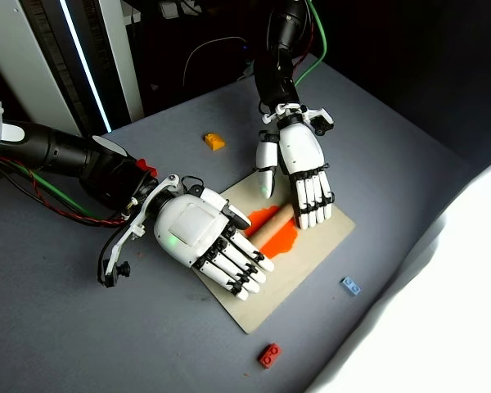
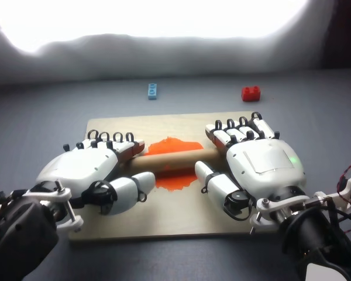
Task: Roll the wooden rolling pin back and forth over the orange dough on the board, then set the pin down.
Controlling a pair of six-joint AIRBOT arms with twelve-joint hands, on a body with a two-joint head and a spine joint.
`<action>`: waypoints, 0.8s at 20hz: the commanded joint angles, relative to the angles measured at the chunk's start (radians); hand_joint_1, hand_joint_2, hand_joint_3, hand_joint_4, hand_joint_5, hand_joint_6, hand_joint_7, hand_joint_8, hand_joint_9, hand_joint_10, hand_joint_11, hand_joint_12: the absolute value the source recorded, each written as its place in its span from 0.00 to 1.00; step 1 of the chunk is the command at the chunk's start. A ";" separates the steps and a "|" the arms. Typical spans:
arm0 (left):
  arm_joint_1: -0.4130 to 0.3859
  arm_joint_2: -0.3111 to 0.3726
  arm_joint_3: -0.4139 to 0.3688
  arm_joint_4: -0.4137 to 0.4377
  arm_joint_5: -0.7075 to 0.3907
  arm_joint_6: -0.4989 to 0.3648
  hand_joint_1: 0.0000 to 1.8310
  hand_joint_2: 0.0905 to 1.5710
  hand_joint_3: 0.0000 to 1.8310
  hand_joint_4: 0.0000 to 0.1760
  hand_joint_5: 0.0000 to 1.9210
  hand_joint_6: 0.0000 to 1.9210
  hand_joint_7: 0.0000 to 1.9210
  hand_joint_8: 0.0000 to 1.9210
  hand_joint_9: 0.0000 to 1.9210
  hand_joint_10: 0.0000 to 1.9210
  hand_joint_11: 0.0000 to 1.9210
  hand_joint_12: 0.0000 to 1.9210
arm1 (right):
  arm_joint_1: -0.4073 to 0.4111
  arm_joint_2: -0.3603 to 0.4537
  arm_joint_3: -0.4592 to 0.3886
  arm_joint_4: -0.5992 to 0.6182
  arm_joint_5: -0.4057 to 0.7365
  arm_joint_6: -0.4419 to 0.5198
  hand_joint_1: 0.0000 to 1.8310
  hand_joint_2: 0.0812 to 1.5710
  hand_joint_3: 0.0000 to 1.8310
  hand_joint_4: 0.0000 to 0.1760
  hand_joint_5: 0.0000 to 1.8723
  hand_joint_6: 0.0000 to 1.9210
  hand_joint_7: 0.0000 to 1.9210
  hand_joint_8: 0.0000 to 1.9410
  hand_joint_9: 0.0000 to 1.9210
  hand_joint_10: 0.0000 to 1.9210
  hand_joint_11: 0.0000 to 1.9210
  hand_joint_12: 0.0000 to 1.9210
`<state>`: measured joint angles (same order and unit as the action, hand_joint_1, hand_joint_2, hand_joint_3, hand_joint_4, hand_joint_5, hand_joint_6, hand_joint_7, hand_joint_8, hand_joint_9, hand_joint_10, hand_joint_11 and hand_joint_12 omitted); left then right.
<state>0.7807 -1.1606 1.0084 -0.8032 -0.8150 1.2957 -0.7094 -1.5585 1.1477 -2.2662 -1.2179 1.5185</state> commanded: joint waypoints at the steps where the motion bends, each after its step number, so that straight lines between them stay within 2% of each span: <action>1: 0.008 0.005 -0.003 0.025 -0.075 -0.010 0.00 0.92 0.00 0.00 0.09 0.00 0.12 0.00 0.10 0.00 0.00 0.13 | 0.001 0.009 -0.006 -0.079 -0.104 -0.004 0.00 0.90 0.00 0.00 0.17 0.00 0.19 0.00 0.16 0.00 0.00 0.44; 10: 0.041 0.020 -0.027 0.045 -0.085 -0.032 0.00 0.93 0.00 0.00 0.10 0.00 0.13 0.00 0.11 0.00 0.00 0.16 | -0.025 0.023 -0.043 -0.081 -0.124 -0.024 0.00 0.91 0.00 0.00 0.18 0.00 0.19 0.00 0.17 0.00 0.00 0.45; 16: 0.051 0.028 -0.045 0.050 -0.085 -0.040 0.00 0.92 0.00 0.00 0.10 0.00 0.13 0.00 0.11 0.00 0.00 0.15 | -0.038 0.027 -0.056 -0.082 -0.126 -0.027 0.00 0.90 0.00 0.00 0.17 0.00 0.19 0.00 0.16 0.00 0.00 0.43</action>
<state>0.8257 -1.1362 0.9676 -0.7769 -0.8516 1.2598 -0.7494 -1.5379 1.0927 -2.2711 -1.2510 1.4921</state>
